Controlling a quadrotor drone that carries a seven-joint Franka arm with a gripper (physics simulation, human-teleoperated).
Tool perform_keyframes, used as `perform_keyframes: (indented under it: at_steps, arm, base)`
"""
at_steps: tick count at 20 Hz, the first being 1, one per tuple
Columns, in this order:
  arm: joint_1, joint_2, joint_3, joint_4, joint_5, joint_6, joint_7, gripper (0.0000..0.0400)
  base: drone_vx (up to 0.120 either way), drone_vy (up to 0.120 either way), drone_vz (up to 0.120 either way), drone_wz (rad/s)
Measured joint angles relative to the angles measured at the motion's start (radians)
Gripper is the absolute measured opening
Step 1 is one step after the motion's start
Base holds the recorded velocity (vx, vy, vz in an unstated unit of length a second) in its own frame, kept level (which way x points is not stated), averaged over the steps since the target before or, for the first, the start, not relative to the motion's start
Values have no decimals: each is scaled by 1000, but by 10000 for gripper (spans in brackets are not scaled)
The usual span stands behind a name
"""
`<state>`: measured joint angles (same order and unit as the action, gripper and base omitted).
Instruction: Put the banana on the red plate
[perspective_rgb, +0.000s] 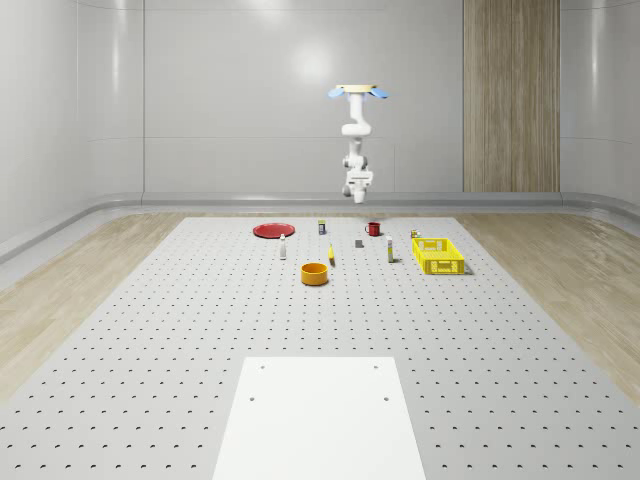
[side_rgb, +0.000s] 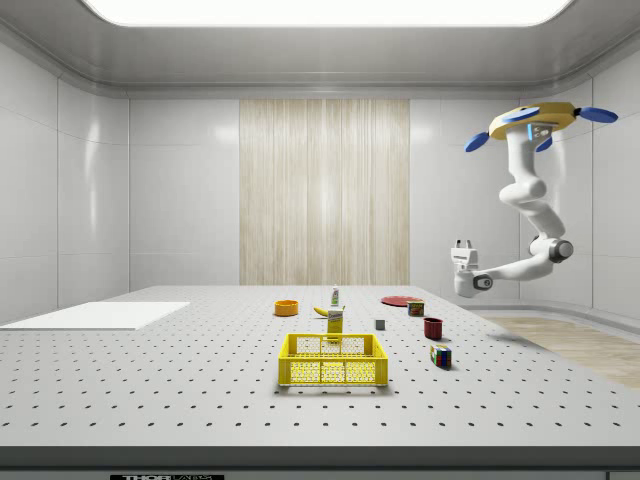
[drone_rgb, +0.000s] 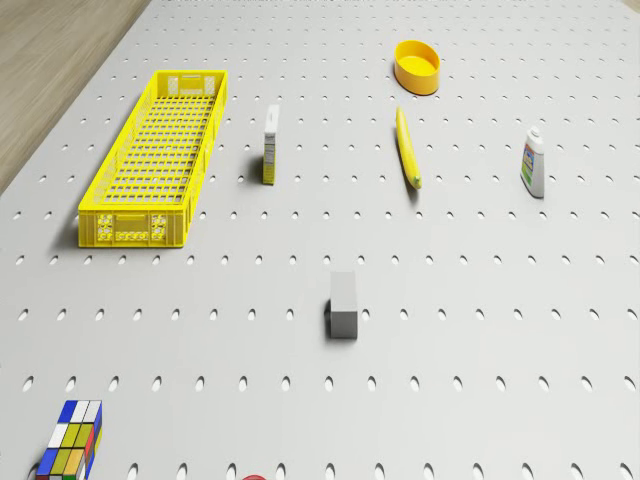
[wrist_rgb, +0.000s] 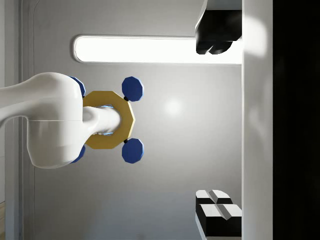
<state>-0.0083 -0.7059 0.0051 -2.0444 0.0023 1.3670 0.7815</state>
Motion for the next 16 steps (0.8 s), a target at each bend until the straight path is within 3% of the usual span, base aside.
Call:
perform_keyframes:
  at_steps: [16]
  arm:
    - [-3,-8,8,-8,-11,12,1,400]
  base:
    - [120,-120,0,0]
